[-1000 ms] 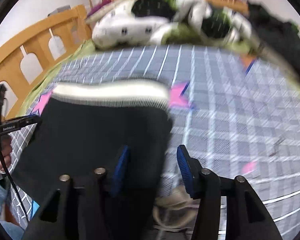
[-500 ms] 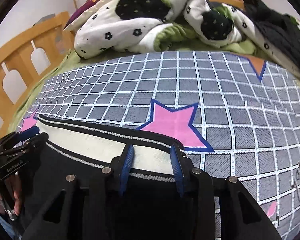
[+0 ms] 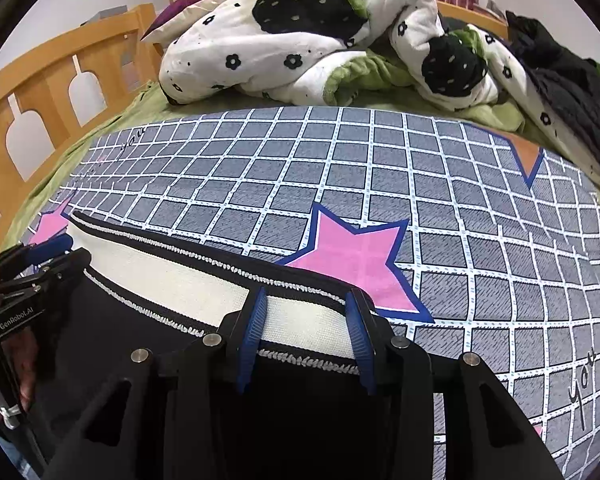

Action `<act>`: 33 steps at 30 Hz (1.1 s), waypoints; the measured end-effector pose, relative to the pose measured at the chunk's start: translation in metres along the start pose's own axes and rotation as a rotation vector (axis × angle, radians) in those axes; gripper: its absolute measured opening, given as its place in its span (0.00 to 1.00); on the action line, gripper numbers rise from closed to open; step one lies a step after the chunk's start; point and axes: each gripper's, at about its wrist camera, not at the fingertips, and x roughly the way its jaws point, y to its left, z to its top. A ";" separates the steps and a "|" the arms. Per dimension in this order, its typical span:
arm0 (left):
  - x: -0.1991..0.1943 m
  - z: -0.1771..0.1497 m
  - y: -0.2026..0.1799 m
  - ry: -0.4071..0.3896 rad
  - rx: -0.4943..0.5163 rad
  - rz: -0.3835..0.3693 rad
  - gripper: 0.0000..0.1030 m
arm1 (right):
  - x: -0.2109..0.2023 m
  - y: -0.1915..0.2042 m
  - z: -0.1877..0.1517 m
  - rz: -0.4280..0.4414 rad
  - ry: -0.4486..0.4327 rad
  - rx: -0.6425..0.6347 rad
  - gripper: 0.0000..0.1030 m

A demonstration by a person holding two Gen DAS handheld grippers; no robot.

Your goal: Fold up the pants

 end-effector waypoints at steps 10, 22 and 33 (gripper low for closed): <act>0.000 -0.001 0.001 -0.007 -0.001 -0.005 0.48 | -0.002 -0.003 -0.002 -0.004 -0.013 -0.005 0.40; 0.000 -0.001 0.000 -0.006 0.005 -0.010 0.51 | -0.004 -0.002 -0.003 0.001 -0.019 0.006 0.41; 0.000 -0.001 -0.002 -0.006 0.014 -0.013 0.53 | -0.004 -0.002 -0.003 0.001 -0.020 0.012 0.41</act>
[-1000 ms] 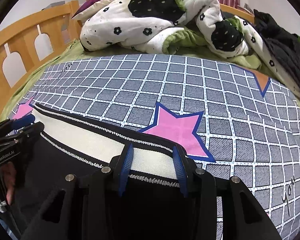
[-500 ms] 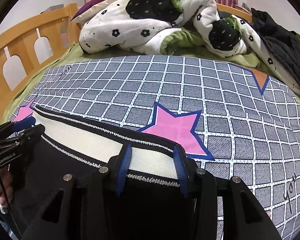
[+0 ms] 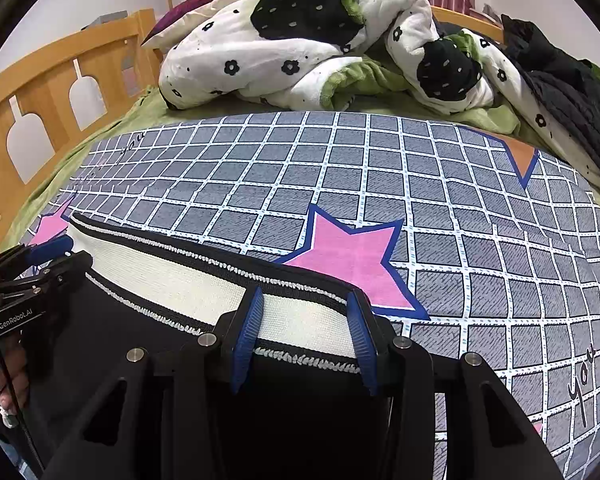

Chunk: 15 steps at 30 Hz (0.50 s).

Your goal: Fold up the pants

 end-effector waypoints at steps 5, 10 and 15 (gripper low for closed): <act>0.000 0.000 0.000 -0.001 -0.003 0.001 0.53 | 0.000 0.000 0.001 0.003 0.000 0.004 0.41; 0.000 0.000 0.000 -0.001 -0.003 0.001 0.54 | 0.000 -0.001 0.000 0.003 0.000 0.003 0.41; 0.000 0.000 -0.001 -0.001 -0.003 0.002 0.54 | 0.000 -0.001 0.000 0.003 0.000 0.004 0.42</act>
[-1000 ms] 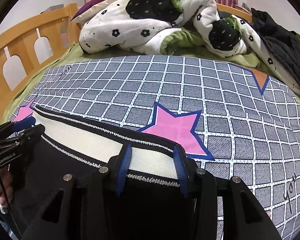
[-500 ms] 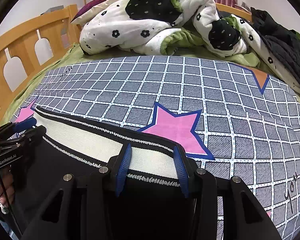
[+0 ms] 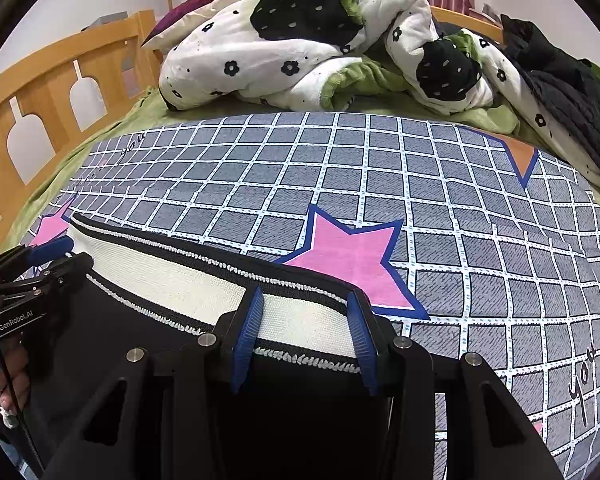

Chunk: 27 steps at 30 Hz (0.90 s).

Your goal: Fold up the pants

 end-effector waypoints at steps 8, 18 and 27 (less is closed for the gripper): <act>-0.001 0.000 0.000 -0.009 -0.001 0.003 0.55 | -0.001 -0.002 0.000 -0.010 0.000 0.018 0.48; -0.003 0.001 -0.004 0.011 0.048 0.014 0.56 | -0.005 0.002 -0.002 -0.031 -0.014 -0.014 0.48; -0.055 -0.047 0.009 0.180 0.069 -0.154 0.57 | -0.051 0.011 -0.021 -0.043 0.050 -0.058 0.49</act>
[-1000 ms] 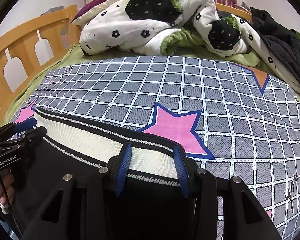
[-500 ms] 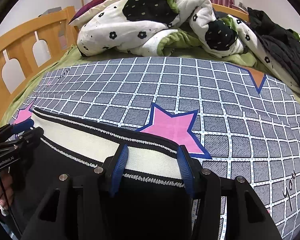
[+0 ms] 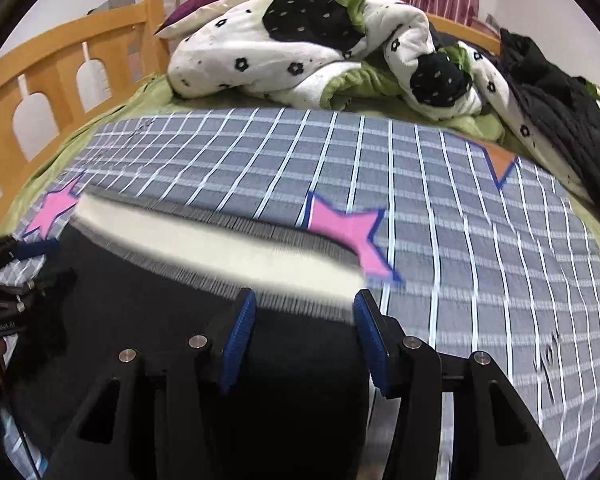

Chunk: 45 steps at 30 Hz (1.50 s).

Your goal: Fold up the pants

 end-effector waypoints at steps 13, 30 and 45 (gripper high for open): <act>-0.083 -0.142 0.015 -0.044 0.102 -0.092 0.52 | -0.071 -0.003 -0.098 0.056 0.049 0.103 0.49; -0.085 -0.138 -0.007 -0.209 0.196 0.106 0.12 | -0.080 0.004 -0.121 0.043 0.064 0.142 0.49; -0.115 -0.167 0.031 -0.163 0.004 -0.094 0.17 | -0.096 0.008 -0.121 0.059 0.033 0.079 0.49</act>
